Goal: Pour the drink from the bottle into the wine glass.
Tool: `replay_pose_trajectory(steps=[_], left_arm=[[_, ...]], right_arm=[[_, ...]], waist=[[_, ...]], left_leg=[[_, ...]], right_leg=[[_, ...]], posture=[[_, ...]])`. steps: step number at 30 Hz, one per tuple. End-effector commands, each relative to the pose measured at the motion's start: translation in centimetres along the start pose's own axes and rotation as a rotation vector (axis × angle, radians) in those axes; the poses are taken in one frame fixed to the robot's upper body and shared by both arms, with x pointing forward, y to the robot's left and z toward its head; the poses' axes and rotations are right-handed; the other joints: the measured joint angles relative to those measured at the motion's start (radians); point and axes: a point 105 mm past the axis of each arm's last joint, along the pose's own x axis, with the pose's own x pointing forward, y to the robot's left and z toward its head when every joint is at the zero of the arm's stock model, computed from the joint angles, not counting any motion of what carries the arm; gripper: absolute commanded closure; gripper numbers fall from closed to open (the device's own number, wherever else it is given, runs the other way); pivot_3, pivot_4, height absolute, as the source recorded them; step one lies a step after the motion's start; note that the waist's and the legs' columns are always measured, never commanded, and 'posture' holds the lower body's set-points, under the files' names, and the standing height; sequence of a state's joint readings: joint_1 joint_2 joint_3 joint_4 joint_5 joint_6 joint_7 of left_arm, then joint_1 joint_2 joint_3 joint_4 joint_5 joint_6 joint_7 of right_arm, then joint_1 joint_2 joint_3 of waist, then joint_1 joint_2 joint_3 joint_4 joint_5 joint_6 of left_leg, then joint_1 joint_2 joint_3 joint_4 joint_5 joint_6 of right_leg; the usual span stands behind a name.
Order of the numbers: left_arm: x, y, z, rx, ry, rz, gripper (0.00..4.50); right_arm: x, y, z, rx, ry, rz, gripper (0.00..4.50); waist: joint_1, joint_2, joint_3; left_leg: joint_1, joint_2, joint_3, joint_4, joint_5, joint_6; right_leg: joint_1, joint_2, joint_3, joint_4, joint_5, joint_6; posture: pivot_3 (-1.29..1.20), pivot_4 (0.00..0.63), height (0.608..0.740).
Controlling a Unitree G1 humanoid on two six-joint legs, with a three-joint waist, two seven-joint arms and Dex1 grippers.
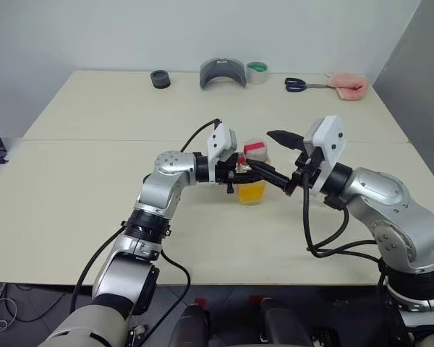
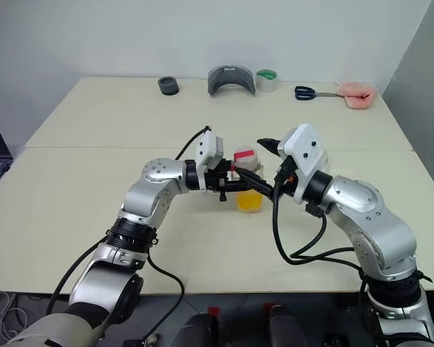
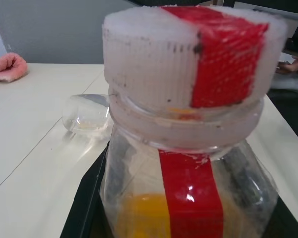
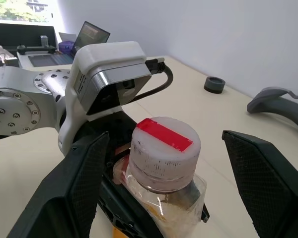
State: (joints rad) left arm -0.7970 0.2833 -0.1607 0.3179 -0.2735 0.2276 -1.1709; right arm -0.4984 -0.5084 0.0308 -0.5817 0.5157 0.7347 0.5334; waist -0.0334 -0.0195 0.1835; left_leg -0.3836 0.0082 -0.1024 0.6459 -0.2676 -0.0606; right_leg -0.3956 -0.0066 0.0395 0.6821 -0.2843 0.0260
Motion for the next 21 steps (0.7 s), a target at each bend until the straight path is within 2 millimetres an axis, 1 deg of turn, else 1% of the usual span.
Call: replay_pose_trajectory(steps=[1,13,21], left_arm=[[0.41,-0.56,1.83,0.063,-0.048,-0.029,2.79],[0.28,-0.67,1.88,0.059,-0.052,-0.026,2.79],[0.4,-0.77,1.85,0.058,-0.053,-0.034,2.79]], right_arm=[[-0.3,-0.13,1.22,-0.017,-0.033,0.011,0.62],[-0.28,-0.35,1.42,-0.004,-0.027,0.047,0.62],[0.22,-0.3,1.5,0.009,-0.027,0.073,0.62]], waist=[[0.0,0.0,0.0],[0.0,0.0,0.0],[0.0,0.0,0.0]], left_leg=[[0.0,0.0,0.0,0.0,0.0,0.0],[0.0,0.0,0.0,0.0,0.0,0.0],[0.0,0.0,0.0,0.0,0.0,0.0]], right_leg=[[0.0,0.0,0.0,0.0,0.0,0.0],[0.0,0.0,0.0,0.0,0.0,0.0],[0.0,0.0,0.0,0.0,0.0,0.0]], posture=[[0.0,0.15,0.74],[0.0,0.15,0.74],[0.0,0.15,0.74]])
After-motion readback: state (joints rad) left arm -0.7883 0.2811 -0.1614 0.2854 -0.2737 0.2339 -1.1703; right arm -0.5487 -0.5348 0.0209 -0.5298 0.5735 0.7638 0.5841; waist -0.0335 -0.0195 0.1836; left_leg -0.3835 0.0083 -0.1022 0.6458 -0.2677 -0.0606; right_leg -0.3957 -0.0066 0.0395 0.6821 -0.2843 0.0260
